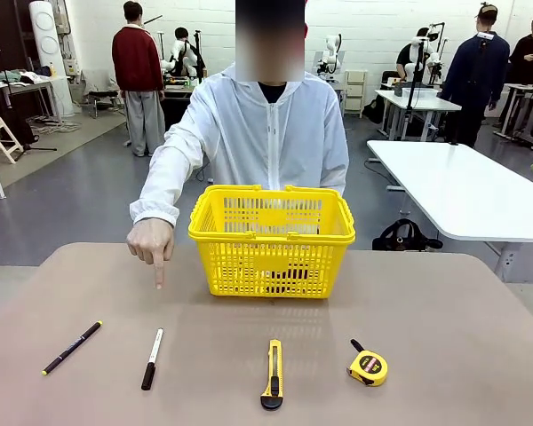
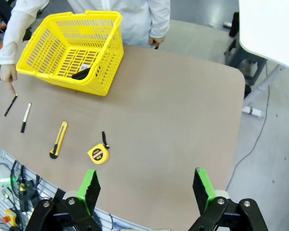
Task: Place the items the person wants into the basket.
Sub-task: Pick up the item the person points to and place it in the Market Basket.
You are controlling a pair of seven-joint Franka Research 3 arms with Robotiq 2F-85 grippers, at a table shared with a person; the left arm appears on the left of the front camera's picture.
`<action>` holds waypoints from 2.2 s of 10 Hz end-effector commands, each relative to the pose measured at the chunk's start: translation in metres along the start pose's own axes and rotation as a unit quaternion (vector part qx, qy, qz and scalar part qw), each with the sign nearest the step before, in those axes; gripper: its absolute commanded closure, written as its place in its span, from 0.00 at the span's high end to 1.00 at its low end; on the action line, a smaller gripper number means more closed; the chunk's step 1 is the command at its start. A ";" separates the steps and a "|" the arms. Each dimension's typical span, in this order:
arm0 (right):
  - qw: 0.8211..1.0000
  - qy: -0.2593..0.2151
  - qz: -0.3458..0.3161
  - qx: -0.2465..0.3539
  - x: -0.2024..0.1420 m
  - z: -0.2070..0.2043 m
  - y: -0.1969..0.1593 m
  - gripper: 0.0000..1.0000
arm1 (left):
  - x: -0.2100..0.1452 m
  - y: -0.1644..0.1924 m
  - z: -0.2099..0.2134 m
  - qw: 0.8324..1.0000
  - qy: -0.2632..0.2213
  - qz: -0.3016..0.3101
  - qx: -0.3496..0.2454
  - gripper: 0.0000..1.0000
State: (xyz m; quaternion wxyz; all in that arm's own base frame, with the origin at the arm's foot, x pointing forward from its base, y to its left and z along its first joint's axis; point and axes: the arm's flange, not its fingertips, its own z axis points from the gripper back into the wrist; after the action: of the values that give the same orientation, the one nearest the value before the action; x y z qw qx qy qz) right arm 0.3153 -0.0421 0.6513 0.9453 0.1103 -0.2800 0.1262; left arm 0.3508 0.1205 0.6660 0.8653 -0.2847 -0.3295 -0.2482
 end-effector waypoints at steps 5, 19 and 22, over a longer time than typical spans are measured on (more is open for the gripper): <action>1.000 0.006 0.001 0.000 0.000 -0.003 0.001 1.00 | 0.008 -0.018 -0.025 0.999 0.050 -0.010 0.011 1.00; 1.000 0.006 0.001 0.000 0.000 -0.003 0.001 1.00 | -0.097 -0.143 -0.343 0.906 0.249 0.162 0.302 1.00; 1.000 0.006 0.001 0.000 0.000 -0.003 0.001 1.00 | -0.093 -0.131 -0.354 0.909 0.255 0.199 0.262 1.00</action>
State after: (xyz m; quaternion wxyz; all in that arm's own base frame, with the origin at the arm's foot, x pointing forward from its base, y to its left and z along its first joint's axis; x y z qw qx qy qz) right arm 0.3155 -0.0409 0.6510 0.9453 0.1102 -0.2794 0.1275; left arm 0.3512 -0.1818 0.4223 0.9950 -0.0044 -0.0888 -0.0461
